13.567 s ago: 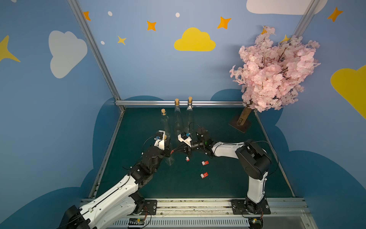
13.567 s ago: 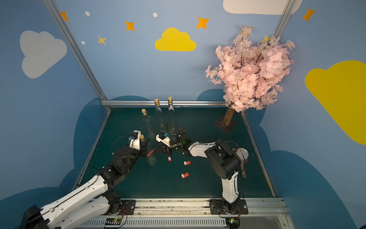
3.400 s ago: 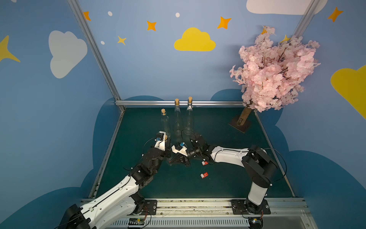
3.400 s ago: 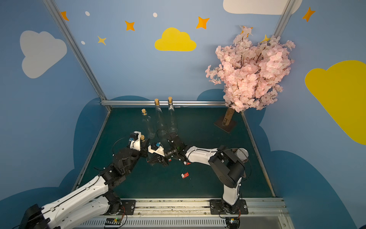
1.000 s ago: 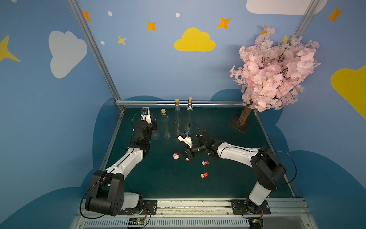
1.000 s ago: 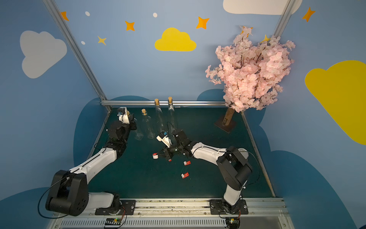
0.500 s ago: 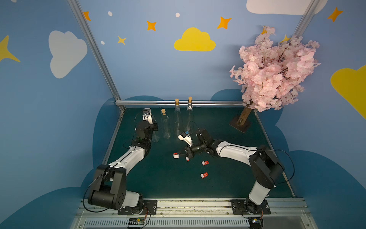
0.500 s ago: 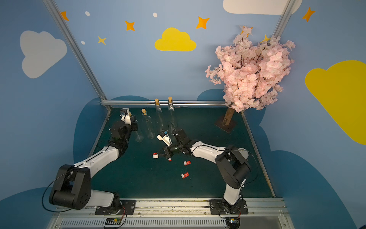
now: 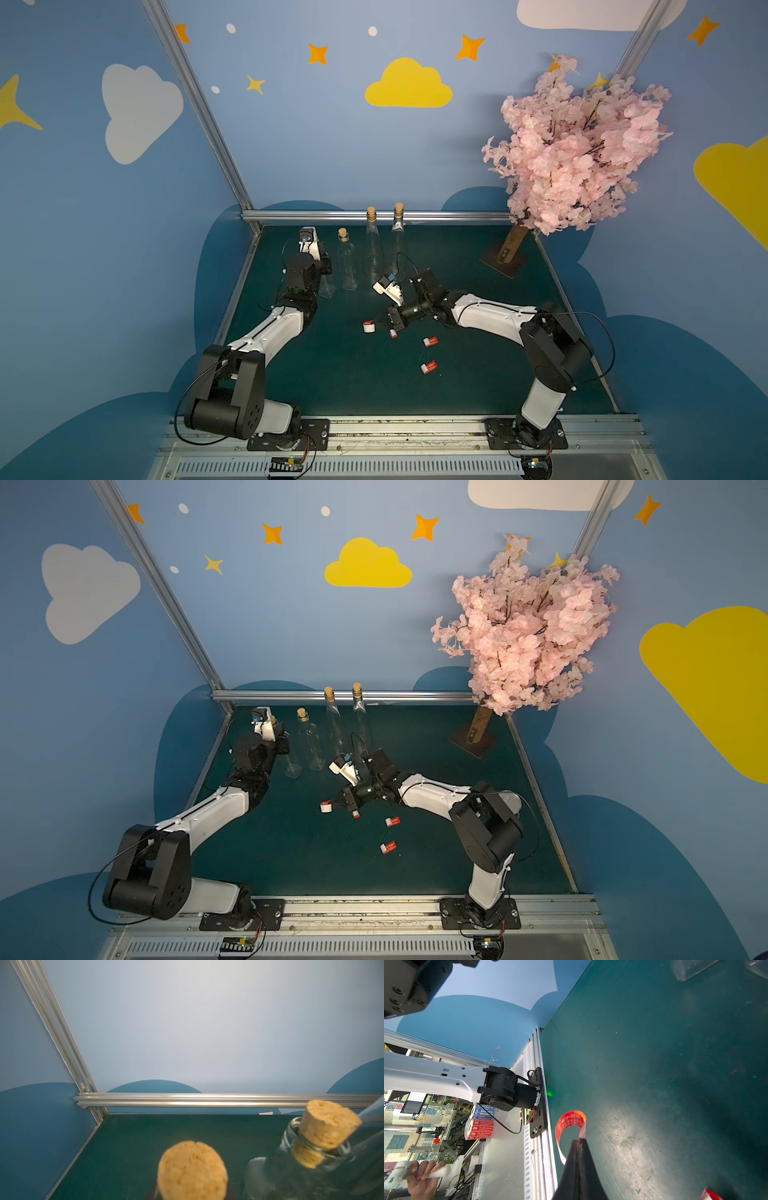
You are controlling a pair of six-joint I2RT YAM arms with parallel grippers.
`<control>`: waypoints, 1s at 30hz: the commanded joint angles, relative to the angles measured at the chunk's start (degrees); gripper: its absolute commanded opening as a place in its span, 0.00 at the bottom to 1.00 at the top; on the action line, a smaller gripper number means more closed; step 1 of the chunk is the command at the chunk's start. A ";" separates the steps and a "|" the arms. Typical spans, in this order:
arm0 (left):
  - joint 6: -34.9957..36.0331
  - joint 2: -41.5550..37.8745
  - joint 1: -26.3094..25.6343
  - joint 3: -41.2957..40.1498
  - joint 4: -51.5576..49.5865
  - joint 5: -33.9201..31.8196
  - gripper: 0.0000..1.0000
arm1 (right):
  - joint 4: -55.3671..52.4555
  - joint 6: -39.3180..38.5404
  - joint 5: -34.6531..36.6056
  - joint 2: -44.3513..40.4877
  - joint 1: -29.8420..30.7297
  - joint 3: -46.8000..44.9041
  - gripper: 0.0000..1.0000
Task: Remove the label from the bottle
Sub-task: Place the bottle at the center of the board.
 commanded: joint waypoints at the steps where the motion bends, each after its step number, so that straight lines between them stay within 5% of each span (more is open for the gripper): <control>1: -0.37 -0.05 0.08 0.20 5.07 -0.18 0.14 | -0.71 0.28 -0.99 0.27 -0.17 1.08 0.00; 13: -0.70 0.33 -0.10 -1.16 5.18 -0.42 0.20 | -0.70 0.19 -1.40 -0.08 -0.34 0.81 0.00; 30: -0.35 -3.56 -1.08 -2.49 2.24 -0.39 0.58 | -1.05 -0.03 -1.60 -0.88 -0.55 -0.24 0.00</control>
